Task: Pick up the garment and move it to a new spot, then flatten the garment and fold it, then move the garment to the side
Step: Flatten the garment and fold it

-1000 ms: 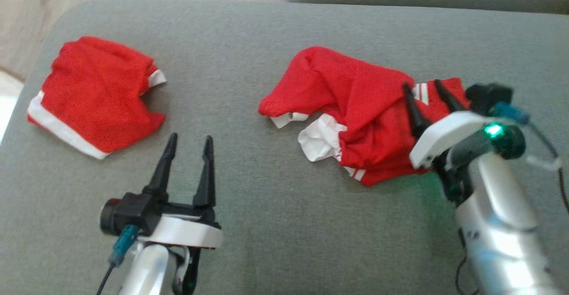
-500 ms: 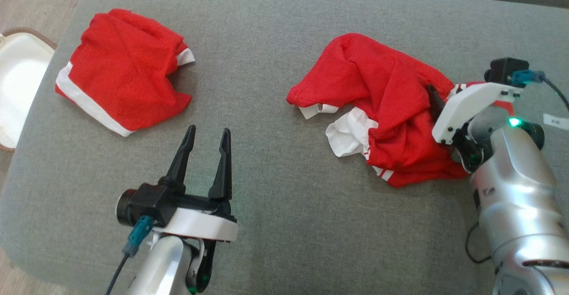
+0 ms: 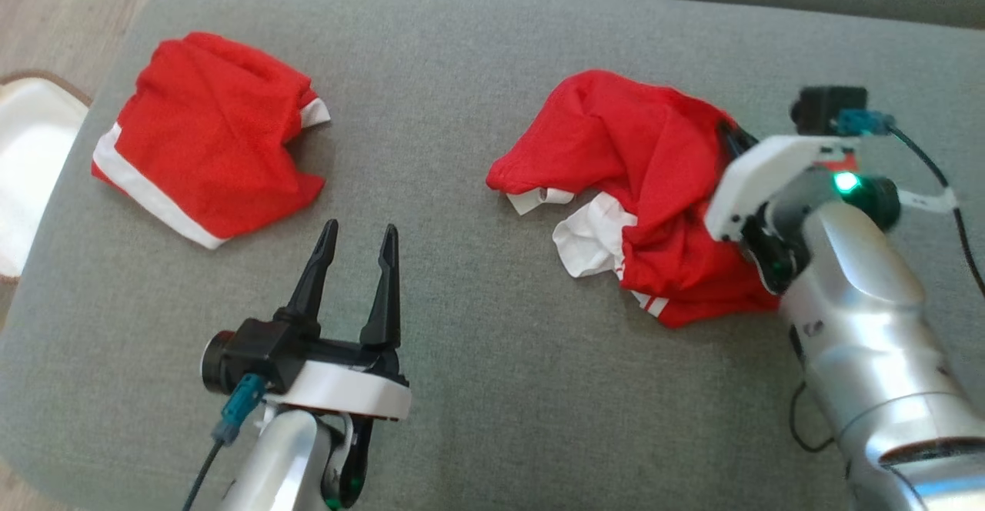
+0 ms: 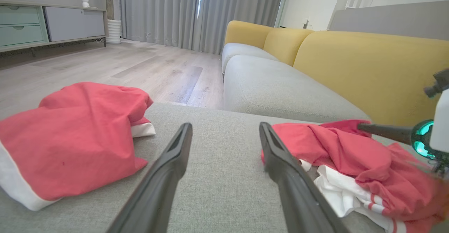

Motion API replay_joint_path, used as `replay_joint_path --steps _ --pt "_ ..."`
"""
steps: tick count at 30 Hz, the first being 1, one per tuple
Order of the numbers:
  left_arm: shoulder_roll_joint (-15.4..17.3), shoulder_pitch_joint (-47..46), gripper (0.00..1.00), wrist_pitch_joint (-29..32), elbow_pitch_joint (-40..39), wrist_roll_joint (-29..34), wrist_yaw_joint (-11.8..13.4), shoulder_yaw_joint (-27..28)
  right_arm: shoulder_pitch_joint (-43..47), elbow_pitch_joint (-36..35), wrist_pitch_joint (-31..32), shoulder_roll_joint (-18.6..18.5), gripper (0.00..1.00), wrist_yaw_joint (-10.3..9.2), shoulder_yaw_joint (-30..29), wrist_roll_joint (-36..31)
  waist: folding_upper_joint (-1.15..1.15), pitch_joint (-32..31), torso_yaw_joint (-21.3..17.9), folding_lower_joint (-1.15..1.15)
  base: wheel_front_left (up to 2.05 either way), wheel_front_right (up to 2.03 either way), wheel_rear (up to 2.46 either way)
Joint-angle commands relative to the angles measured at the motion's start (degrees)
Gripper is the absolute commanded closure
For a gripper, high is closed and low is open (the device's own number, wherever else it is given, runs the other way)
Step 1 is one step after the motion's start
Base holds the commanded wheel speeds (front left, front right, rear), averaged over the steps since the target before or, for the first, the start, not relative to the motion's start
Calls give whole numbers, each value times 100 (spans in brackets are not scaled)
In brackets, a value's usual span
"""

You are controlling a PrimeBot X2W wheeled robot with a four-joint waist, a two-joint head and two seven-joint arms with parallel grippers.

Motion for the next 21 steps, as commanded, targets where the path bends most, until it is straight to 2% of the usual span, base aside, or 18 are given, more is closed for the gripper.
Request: replay_joint_path --steps 1,8,12,17,21 --pt "17 -127 0 -30 -138 -40 25 197 -387 -278 -103 74 100 -4 243 121 0 -67 -19 0 0 0 0" --pt "17 -15 0 -30 -193 -154 59 306 -955 -1159 -245 74 100 -4 1745 1069 0 -335 70 0 0 0 0" --pt "17 61 0 -30 -213 -210 77 336 -1525 -1555 -338 74 100 -4 2383 1811 0 -463 227 0 0 0 0" --pt "17 147 0 -30 -228 -247 102 357 -2674 -1583 -1147 74 100 -4 2467 2447 0 -554 355 0 0 0 0" --pt "17 217 0 -30 -240 -229 136 453 -3518 -1189 -1815 74 100 -4 2214 2662 0 -619 279 0 0 0 0"
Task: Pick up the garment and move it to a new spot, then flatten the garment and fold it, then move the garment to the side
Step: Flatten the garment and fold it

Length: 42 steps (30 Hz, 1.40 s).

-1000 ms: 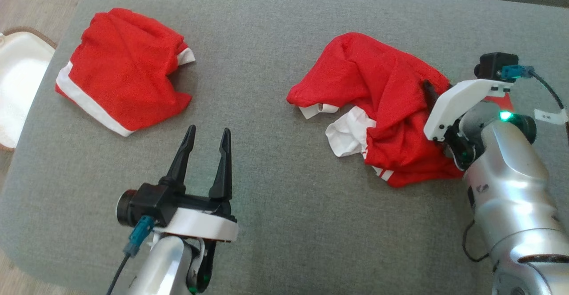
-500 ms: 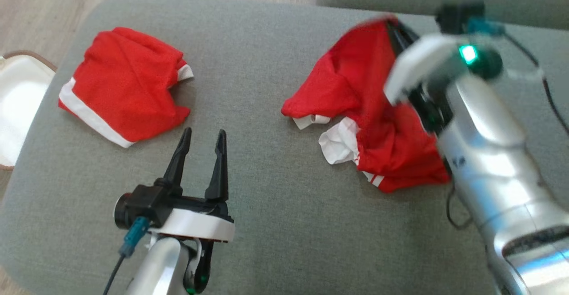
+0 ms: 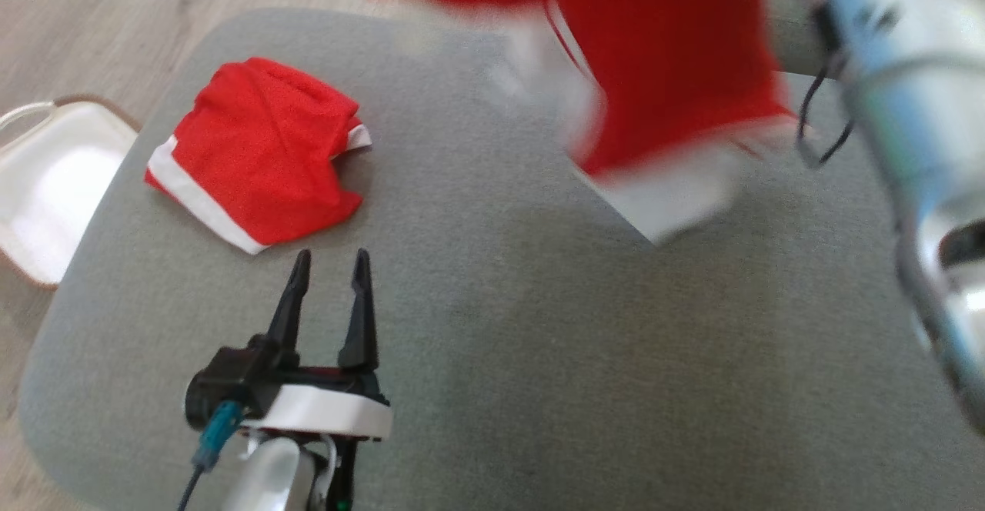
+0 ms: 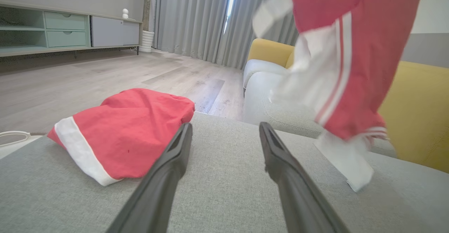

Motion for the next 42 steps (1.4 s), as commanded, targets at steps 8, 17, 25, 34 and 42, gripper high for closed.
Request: replay_joint_path --steps 8,17,25,34,42 --pt "15 50 0 -30 -324 159 2 597 -290 1253 -347 -386 100 -4 -948 -459 0 -84 -774 1 0 0 0" --pt "15 3 0 -30 -370 304 -98 650 1223 2367 -355 -1395 100 -4 -1886 -736 0 78 -1392 1 0 0 0" --pt "15 -148 0 -30 -285 363 -181 613 2568 2582 -161 -1912 0 -4 -2725 -1528 0 233 -1644 1 0 0 0" --pt "15 -167 0 -30 -296 343 -172 636 2469 1673 -352 -1341 0 -4 -3275 -2644 0 176 -1697 1 0 0 0" --pt "15 -79 0 -30 -448 296 -184 682 4314 -1637 -355 -193 0 -4 -2958 -3090 0 -25 -1737 1 0 0 0"
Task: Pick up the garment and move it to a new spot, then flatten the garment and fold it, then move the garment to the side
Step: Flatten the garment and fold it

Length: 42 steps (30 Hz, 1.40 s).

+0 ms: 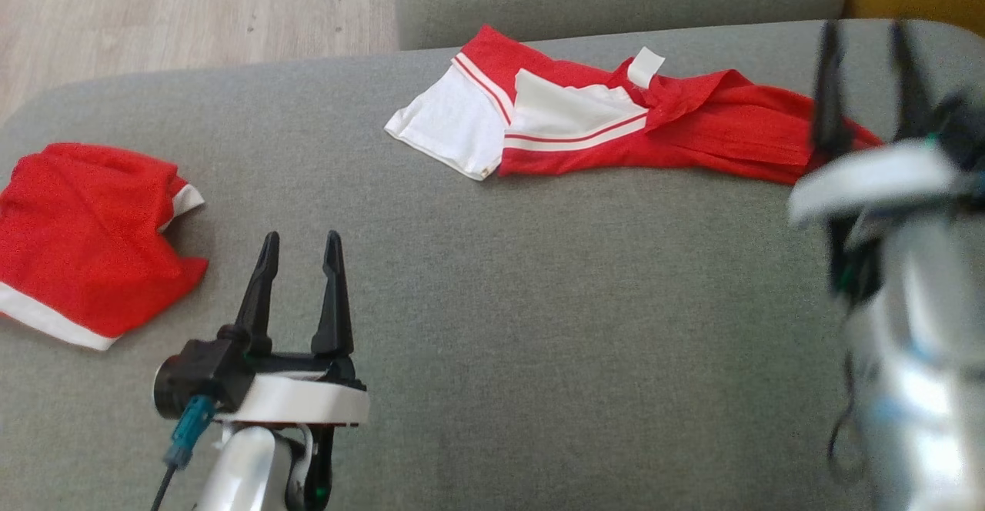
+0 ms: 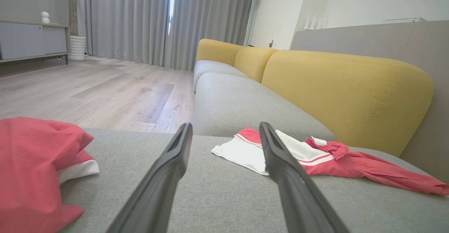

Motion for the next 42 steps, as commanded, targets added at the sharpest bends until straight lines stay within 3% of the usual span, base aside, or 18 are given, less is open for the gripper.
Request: replay_joint_path --steps 1,5,9,14,22,31,42 --pt "15 -107 0 -30 -241 -38 -26 189 247 -470 -35 82 0 -4 244 -68 0 -30 -14 0 0 0 0" --pt "15 -31 0 -30 -299 -49 -37 216 1252 -1448 -35 258 0 -4 643 16 0 -75 -51 0 0 0 0" --pt "15 40 0 -30 -300 -45 -58 212 2044 -1945 -35 304 0 -4 872 107 0 -93 -66 0 0 0 0" --pt "15 89 0 -30 -285 -38 -87 188 2477 -2149 -35 309 0 -4 1024 277 0 -93 -39 0 0 0 0" --pt "15 28 0 -30 -290 -41 -107 104 2316 -2128 -36 310 0 -4 1109 49 0 39 112 0 0 0 0" --pt "15 -265 0 -30 -221 -87 -104 -153 966 -1266 539 -147 0 -4 1556 -70 0 619 611 0 0 0 0" --pt "15 -755 0 -30 -200 -384 -6 -643 -1074 788 1335 -912 0 -4 2104 341 0 1373 1424 0 0 0 0"
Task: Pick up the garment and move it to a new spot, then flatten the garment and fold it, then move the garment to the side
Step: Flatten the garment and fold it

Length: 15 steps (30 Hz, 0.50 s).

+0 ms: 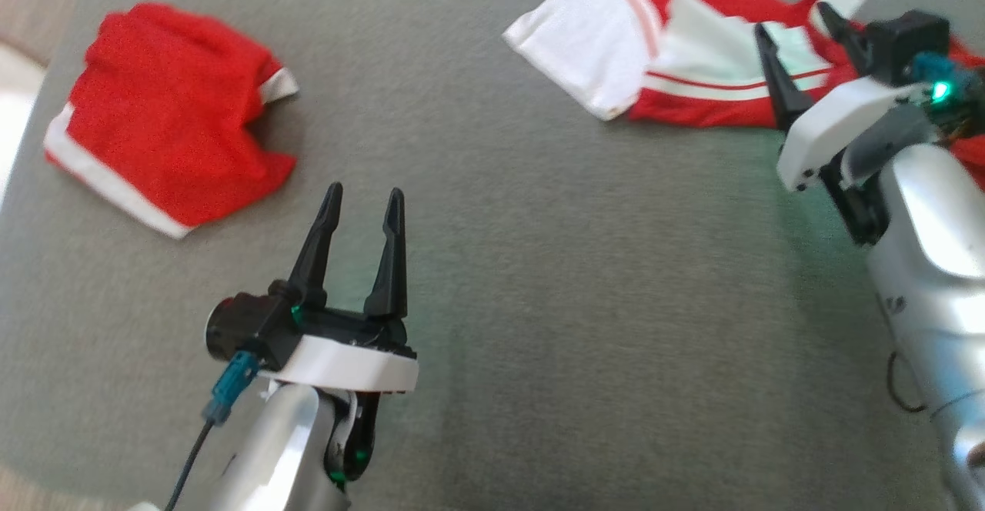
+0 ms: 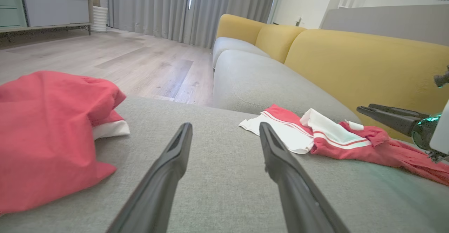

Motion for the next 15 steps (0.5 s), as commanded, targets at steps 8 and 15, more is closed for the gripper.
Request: replay_joint_path --steps 8,15 --pt "24 -341 0 -30 -206 -211 132 -94 -793 946 73 -403 0 -4 802 343 0 532 631 -1 0 0 0" --pt "24 -377 0 -30 -195 -287 202 -174 -1138 1479 -187 -451 100 -4 1278 719 0 572 681 -1 0 0 0"
